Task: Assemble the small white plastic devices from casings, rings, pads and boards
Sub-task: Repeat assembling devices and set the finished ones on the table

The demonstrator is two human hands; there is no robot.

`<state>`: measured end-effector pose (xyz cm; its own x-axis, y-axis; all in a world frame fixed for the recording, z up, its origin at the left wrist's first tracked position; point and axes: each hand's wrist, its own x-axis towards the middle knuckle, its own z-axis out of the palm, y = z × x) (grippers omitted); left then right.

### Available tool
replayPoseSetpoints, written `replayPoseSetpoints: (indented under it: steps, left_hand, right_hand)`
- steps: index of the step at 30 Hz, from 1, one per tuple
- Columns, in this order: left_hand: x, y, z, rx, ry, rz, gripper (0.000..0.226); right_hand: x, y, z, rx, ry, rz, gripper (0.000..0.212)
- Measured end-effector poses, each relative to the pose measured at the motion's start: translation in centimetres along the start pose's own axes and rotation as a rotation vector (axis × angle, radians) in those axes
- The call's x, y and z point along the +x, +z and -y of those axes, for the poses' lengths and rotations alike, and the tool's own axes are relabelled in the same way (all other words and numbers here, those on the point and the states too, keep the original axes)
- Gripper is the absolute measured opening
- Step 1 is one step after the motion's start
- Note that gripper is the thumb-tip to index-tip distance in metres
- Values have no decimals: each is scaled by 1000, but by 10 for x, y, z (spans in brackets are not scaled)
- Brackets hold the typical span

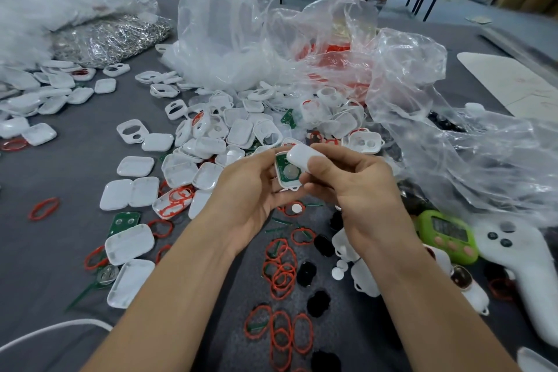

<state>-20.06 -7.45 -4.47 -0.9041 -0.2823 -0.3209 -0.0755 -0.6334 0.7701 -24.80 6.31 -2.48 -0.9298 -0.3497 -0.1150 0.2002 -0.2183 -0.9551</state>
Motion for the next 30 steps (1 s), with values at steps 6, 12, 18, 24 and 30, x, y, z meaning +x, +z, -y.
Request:
replayPoseSetpoints:
  steps: [6, 12, 18, 24, 30]
  left_hand:
    - [-2, 0, 0, -14, 9, 46, 33]
    - [0, 0, 2, -96, -21, 87, 32]
    - [1, -2, 1, -153, -35, 123, 31]
    - [1, -3, 2, -142, -9, 154, 28]
    - [-2, -1, -1, -121, 14, 171, 26]
  right_hand:
    - [-3, 6, -5, 4, -24, -36, 19]
    - [-4, 9, -3, 23, 7, -39, 22]
    - [-4, 6, 0, 63, 27, -40, 21]
    - [-4, 5, -2, -89, -24, -21, 30]
    - [-5, -2, 0, -416, -158, -36, 12]
